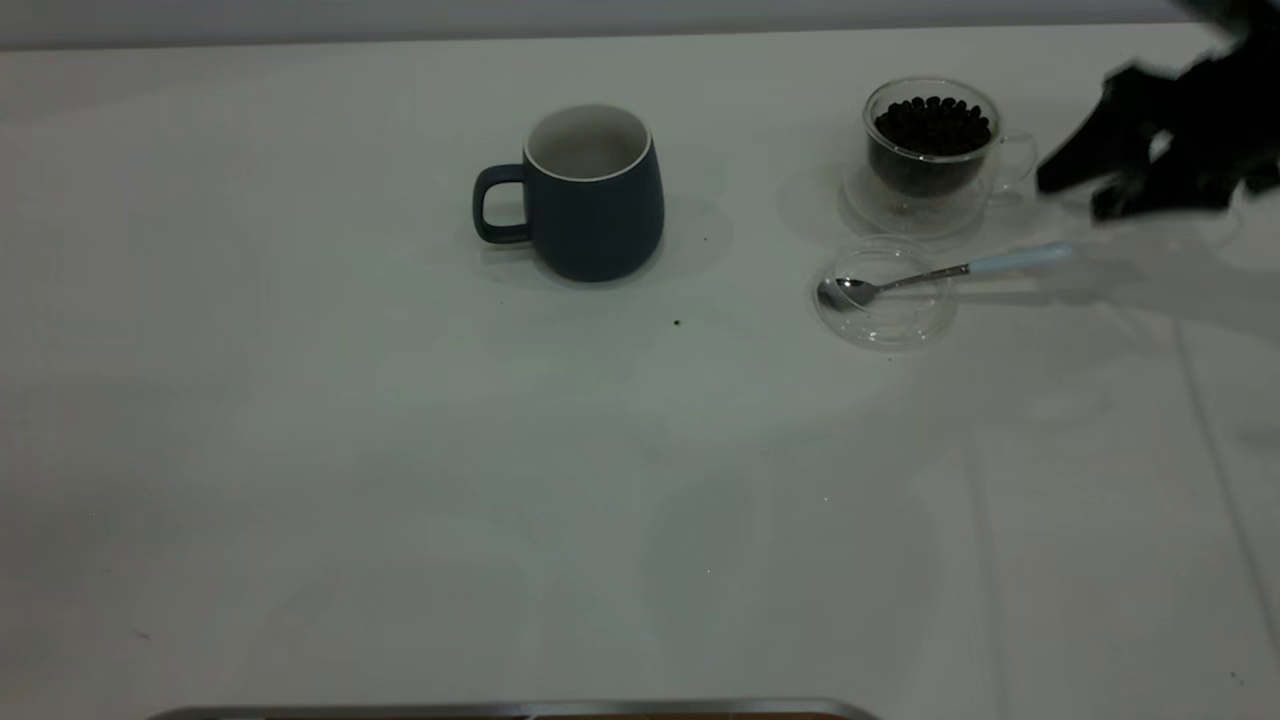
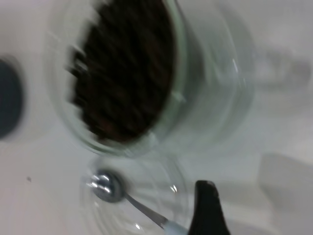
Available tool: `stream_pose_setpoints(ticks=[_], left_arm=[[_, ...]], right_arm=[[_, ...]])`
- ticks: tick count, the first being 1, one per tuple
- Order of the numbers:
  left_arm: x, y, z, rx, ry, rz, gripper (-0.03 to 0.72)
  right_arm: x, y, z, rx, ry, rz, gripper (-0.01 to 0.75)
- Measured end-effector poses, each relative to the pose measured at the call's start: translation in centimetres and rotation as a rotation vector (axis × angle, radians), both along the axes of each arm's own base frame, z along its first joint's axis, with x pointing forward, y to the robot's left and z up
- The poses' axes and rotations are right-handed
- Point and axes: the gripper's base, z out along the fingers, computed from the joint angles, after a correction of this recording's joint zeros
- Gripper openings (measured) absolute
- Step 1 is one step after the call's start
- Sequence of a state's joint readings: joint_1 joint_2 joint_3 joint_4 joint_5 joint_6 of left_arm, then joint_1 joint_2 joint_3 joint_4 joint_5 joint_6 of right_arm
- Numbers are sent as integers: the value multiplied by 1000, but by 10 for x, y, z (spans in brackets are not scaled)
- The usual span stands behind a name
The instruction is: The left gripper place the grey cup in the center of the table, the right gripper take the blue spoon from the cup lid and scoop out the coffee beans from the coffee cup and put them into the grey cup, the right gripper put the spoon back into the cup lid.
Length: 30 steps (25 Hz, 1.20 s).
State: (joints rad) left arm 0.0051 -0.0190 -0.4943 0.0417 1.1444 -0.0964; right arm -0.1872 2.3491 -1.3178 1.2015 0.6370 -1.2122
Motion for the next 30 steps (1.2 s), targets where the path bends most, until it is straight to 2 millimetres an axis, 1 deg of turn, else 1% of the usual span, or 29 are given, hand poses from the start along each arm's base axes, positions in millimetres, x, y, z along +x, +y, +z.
stream_pose_setpoints(ticks=[2, 4, 6, 7, 9, 10, 12, 14, 16, 19, 20, 22, 24, 27, 30], left_arm=[[0, 0, 0, 0, 0, 0, 408], [0, 0, 0, 0, 0, 0, 408], [0, 0, 0, 0, 0, 0, 408], [0, 0, 0, 0, 0, 0, 408], [0, 0, 0, 0, 0, 0, 408], [0, 0, 0, 0, 0, 0, 408], [0, 0, 0, 0, 0, 0, 408], [0, 0, 0, 0, 0, 0, 408], [0, 0, 0, 0, 0, 0, 408], [0, 0, 0, 0, 0, 0, 408], [0, 0, 0, 0, 0, 0, 408], [0, 0, 0, 0, 0, 0, 408], [0, 0, 0, 0, 0, 0, 408], [0, 0, 0, 0, 0, 0, 408], [0, 0, 0, 0, 0, 0, 408]], right_arm=[[5, -2, 40, -30, -76, -5, 568], [5, -4, 81, -63, -134, -3, 565], [-2, 2, 128, -88, -180, 19, 565], [-9, 7, 148, -98, -177, 42, 565], [-30, 27, 194, -133, -177, 105, 565], [-42, 37, 215, -181, -178, 148, 565], [-72, 54, 247, -266, -120, 198, 565], [-101, 67, 272, -339, -55, 201, 563], [-134, 76, 294, -400, 13, 163, 563], [-179, 80, 312, -469, 15, 102, 563], [-196, 79, 315, -472, 4, 86, 563], [-227, 72, 313, -471, -9, 58, 563], [-262, 64, 305, -469, -21, 39, 563], [-304, 53, 278, -472, -6, 23, 563], [-331, 46, 256, -471, -19, 3, 563]])
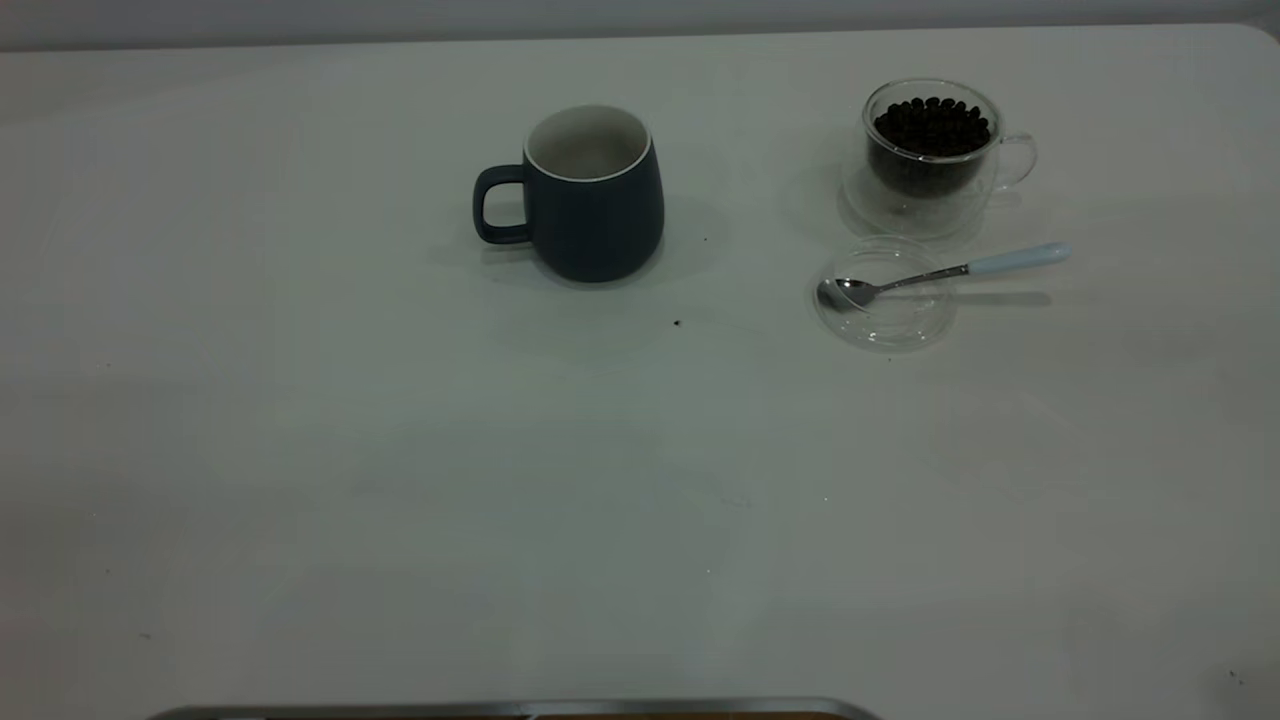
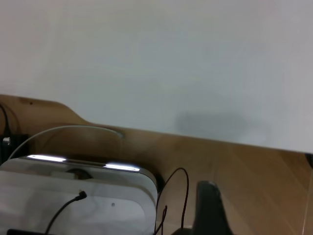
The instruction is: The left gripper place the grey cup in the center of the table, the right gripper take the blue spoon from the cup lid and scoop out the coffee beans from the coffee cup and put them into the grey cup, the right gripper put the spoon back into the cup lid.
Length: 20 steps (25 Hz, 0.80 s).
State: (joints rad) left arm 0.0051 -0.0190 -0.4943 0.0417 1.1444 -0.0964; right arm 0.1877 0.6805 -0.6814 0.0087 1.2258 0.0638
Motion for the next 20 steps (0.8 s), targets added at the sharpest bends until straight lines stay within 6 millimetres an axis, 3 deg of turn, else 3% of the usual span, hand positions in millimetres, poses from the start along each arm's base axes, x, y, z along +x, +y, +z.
stream_pose_setpoints(ticks=[6, 20], left_arm=[[0, 0, 0, 0, 0, 0, 408], [0, 0, 0, 0, 0, 0, 408]], right_arm=[[-29, -6, -37, 16, -103, -3, 563], [-95, -18, -26, 105, -572, -4, 563]])
